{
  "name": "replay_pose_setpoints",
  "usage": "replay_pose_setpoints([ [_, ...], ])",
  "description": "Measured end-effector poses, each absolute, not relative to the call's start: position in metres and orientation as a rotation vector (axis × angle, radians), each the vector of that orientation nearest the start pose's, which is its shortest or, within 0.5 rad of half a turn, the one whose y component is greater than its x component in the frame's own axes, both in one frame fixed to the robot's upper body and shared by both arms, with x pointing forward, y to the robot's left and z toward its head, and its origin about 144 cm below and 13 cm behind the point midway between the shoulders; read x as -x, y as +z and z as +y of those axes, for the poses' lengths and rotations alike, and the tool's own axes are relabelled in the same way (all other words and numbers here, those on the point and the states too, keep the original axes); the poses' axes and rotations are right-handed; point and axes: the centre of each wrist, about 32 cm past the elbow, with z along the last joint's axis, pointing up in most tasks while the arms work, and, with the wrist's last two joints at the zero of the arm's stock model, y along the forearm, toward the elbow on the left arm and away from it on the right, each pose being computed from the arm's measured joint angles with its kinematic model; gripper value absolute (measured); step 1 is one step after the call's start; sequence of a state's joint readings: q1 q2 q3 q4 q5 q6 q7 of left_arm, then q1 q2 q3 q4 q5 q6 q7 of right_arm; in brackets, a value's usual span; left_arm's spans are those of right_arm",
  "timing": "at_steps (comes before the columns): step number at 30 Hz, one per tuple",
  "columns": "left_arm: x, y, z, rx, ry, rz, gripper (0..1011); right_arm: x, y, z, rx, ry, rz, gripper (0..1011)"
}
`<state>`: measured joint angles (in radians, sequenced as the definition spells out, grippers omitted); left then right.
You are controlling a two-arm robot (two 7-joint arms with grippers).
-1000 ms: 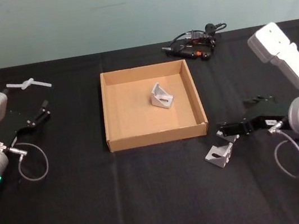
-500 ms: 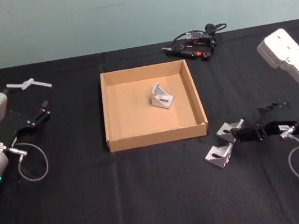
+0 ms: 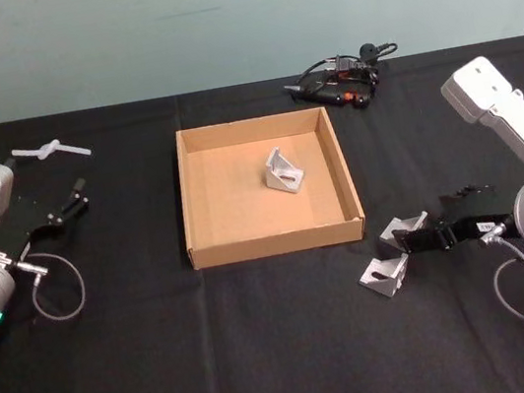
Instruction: Use one hand to pick up the angle iron from the table and place it into the box.
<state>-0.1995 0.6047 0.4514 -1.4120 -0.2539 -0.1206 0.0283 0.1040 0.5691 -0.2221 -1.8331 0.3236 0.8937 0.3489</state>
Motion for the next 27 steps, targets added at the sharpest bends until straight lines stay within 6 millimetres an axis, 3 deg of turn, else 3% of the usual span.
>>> replay_pose_setpoints([
  [27,-0.4886,1.1398,0.3097,-0.304,1.248,-0.285,1005,-0.4661,1.2449,-0.2850,0.670,-0.993,0.347,1000],
])
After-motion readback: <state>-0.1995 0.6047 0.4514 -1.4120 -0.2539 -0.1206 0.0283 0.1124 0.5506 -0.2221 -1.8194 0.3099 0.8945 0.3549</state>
